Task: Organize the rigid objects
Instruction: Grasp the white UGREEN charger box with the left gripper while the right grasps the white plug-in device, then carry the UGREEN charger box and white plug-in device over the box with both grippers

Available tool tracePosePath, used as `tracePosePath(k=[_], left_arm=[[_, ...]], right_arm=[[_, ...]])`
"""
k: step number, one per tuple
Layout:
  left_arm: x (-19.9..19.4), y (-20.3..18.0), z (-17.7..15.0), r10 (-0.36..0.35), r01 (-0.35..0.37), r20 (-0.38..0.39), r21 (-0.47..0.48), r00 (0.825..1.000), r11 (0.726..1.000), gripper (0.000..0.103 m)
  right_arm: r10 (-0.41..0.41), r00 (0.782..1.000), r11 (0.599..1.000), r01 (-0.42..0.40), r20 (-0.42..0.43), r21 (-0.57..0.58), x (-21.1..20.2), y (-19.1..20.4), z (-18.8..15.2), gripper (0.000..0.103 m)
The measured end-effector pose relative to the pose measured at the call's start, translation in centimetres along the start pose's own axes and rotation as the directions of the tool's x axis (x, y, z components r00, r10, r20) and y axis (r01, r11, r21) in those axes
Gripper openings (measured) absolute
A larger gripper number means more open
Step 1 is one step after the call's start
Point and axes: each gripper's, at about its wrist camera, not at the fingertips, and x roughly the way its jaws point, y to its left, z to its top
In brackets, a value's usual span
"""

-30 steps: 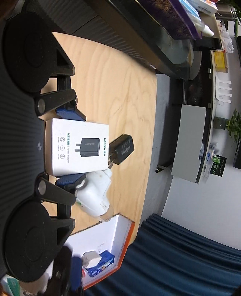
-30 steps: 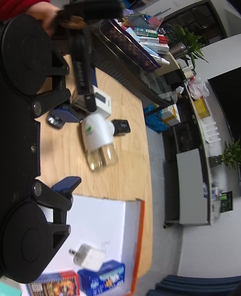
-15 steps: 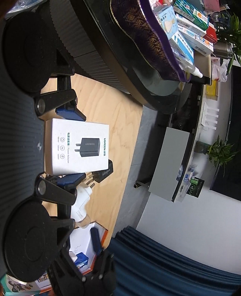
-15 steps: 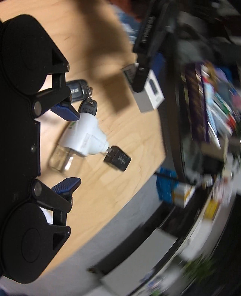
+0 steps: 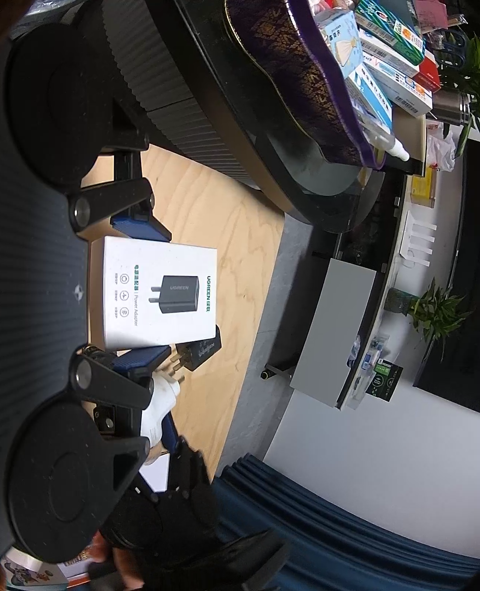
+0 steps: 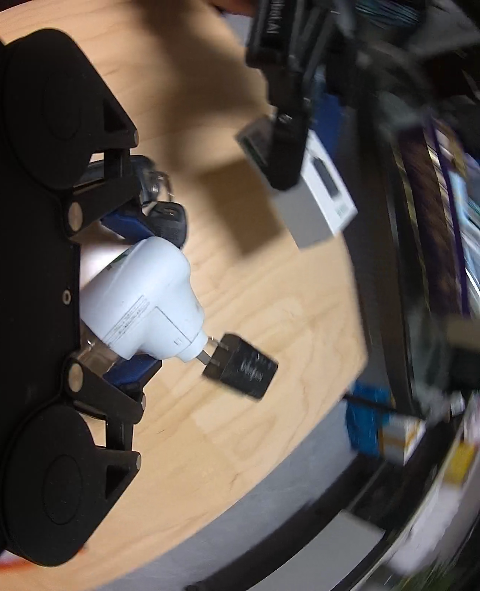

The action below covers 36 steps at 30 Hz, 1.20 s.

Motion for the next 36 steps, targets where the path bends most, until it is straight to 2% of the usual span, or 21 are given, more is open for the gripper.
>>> tracePosePath(k=[4,7,9,14,20,25,29,33,36], left_arm=[[-0.2,-0.4,-0.1,0.005,-0.005,0.011,0.013,1.0,1.0,0.059],[-0.6,-1.1,-0.1,-0.004,0.003,0.022,0.031,1.0,1.0,0.059],[-1.0,-1.9,-0.2,-0.004,0.002,0.027,0.059,1.0,0.998,0.059],[-2.3,-5.5,-0.5,-0.038,0.035,0.024,0.114,0.999,0.993,0.059],[-4.5,-12.0,-1.2,-0.138,0.133,0.018,0.189,0.99,0.973,0.059],[-4.7,-17.0,-2.1,-0.215,0.21,-0.005,0.228,0.977,0.951,0.059],[-3.9,-20.2,-2.8,-0.227,0.227,-0.031,0.262,0.973,0.938,0.059],[-3.6,-21.4,-3.4,-0.23,0.231,-0.035,0.262,0.972,0.937,0.059],[-3.5,-22.0,-4.0,-0.214,0.218,-0.044,0.276,0.976,0.936,0.059]], right_arm=[[-0.042,0.993,0.983,0.021,0.109,0.183,-2.2,-0.4,-2.1,0.08],[-0.106,0.971,0.943,0.03,0.215,0.331,-5.6,-0.2,-4.2,0.079],[-0.169,0.948,0.912,0.047,0.269,0.408,-8.0,0.0,-5.3,0.077],[-0.341,0.872,0.813,0.086,0.352,0.576,-14.5,1.0,-9.4,0.077],[-0.502,0.8,0.687,0.138,0.329,0.714,-21.4,1.7,-15.0,0.077],[-0.58,0.76,0.591,0.145,0.293,0.794,-25.4,1.8,-19.4,0.077],[-0.624,0.729,0.54,0.142,0.281,0.83,-27.2,2.2,-21.9,0.077],[-0.651,0.711,0.503,0.14,0.267,0.853,-28.1,2.1,-23.5,0.077],[-0.648,0.716,0.498,0.141,0.259,0.856,-28.1,2.1,-24.2,0.077]])
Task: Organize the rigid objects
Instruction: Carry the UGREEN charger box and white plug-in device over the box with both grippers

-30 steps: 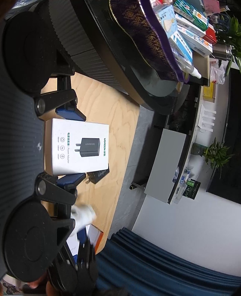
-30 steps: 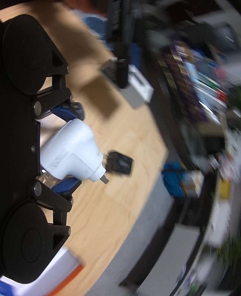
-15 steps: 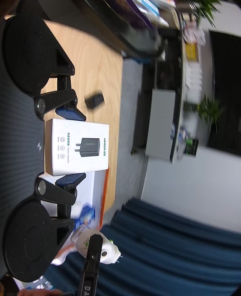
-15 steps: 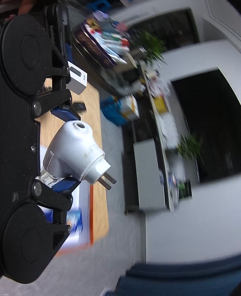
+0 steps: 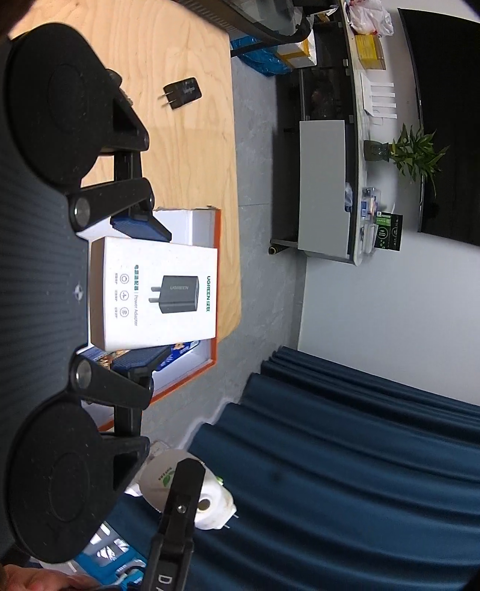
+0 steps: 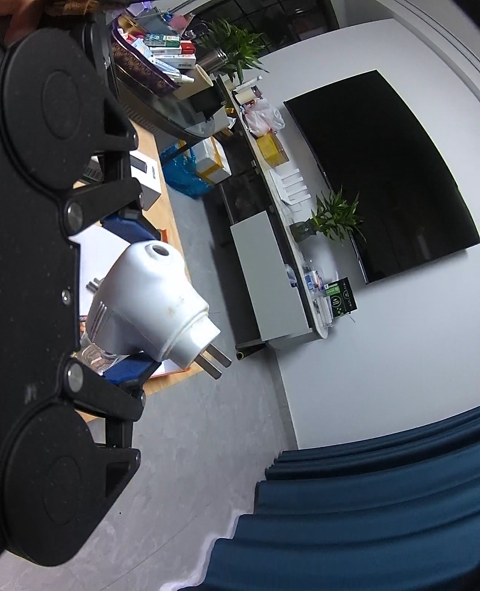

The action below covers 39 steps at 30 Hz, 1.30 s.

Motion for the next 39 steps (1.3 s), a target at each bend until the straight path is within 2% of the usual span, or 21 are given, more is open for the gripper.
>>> tracePosePath(k=[7,16,39], left_arm=[[-0.3,-0.6,-0.3,0.056,-0.056,-0.022,-0.001,0.998,0.998,0.059],[-1.2,-1.0,0.1,0.109,-0.109,-0.013,0.009,0.994,0.994,0.059],[-1.7,-1.7,-0.2,0.1,-0.1,-0.002,0.016,0.995,0.995,0.059]], right_arm=[[0.003,1.0,1.0,-0.004,-0.012,-0.015,0.4,0.2,-0.4,0.077],[0.01,1.0,0.999,-0.011,-0.008,-0.031,0.3,1.1,-0.4,0.077],[0.006,1.0,0.999,-0.007,-0.004,-0.045,-0.2,1.6,-0.4,0.077]])
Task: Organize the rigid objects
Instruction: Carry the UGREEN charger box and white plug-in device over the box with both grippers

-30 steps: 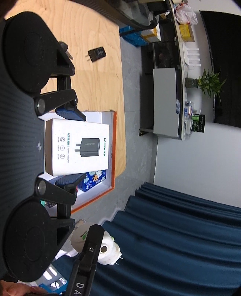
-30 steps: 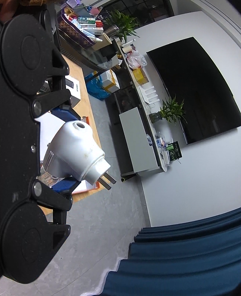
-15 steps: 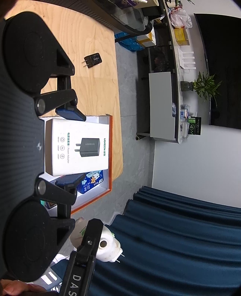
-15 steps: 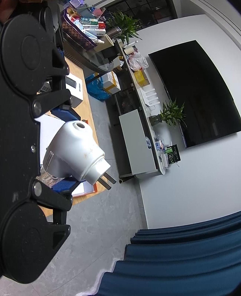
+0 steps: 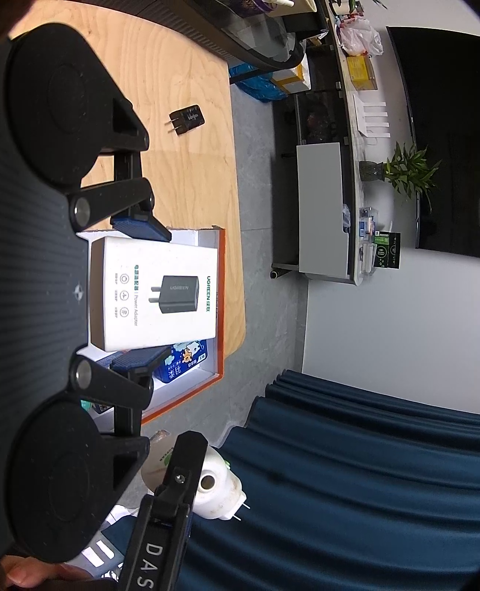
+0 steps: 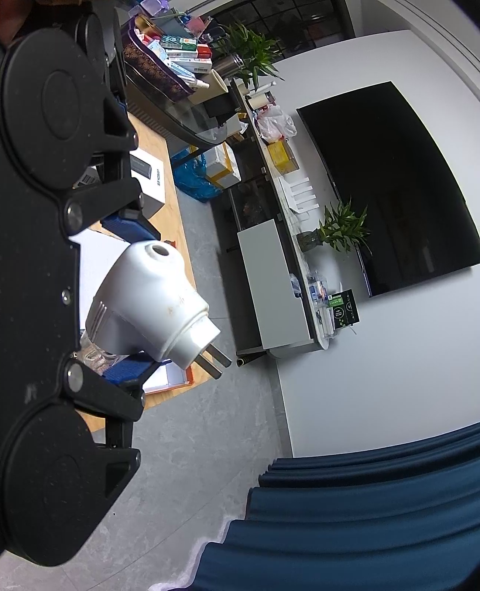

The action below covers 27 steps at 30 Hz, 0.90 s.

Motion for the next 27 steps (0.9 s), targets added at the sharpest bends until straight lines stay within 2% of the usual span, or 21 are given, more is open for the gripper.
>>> tracePosePath(k=[27], left_arm=[[-0.57,0.19,-0.31,0.01,-0.01,-0.003,-0.022,1.0,1.0,0.059]], right_arm=[[-0.009,1.0,0.999,0.007,-0.027,-0.039,0.28,0.63,0.01,0.077]])
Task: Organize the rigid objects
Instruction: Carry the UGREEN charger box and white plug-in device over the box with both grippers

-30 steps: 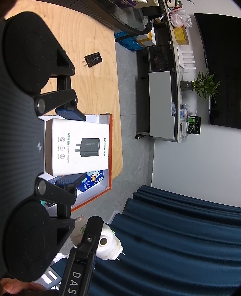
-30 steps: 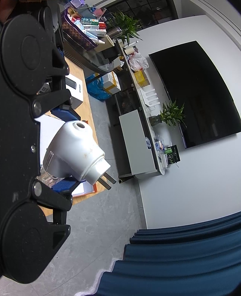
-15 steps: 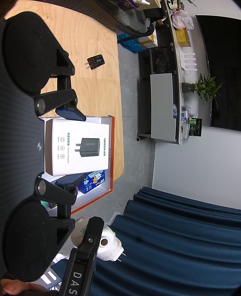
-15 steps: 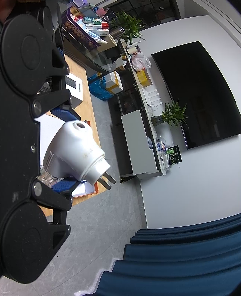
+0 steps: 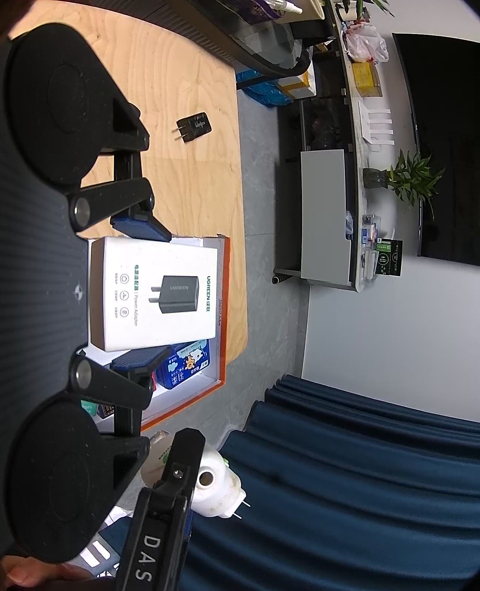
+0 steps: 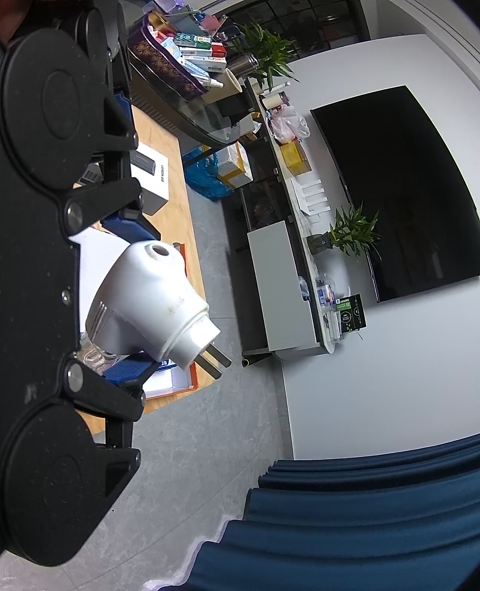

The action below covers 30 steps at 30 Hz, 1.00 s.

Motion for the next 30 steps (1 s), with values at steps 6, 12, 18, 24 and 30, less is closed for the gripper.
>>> tracePosePath(k=[6,12,18,24,30], left_arm=[[0.0,0.0,0.0,0.001,-0.001,0.0,0.0,1.0,1.0,0.059],[0.1,0.1,-0.3,0.006,-0.006,-0.008,0.0,1.0,1.0,0.059],[0.3,0.3,-0.4,0.001,-0.001,-0.019,-0.007,1.0,1.0,0.059],[0.5,0.4,-0.4,0.0,0.0,-0.025,-0.009,1.0,1.0,0.059],[0.5,0.4,-0.4,-0.001,0.0,-0.027,-0.014,1.0,1.0,0.059]], right_arm=[[-0.004,1.0,1.0,0.004,-0.003,-0.011,0.1,0.3,0.0,0.077],[-0.018,1.0,0.999,0.017,-0.013,-0.044,0.2,0.7,0.0,0.077],[-0.019,0.999,0.998,0.017,-0.026,-0.055,0.4,0.8,-0.1,0.077],[-0.014,0.999,0.998,0.012,-0.04,-0.063,0.7,1.0,0.1,0.077],[-0.007,0.999,0.998,0.004,-0.051,-0.067,0.9,1.1,0.1,0.077]])
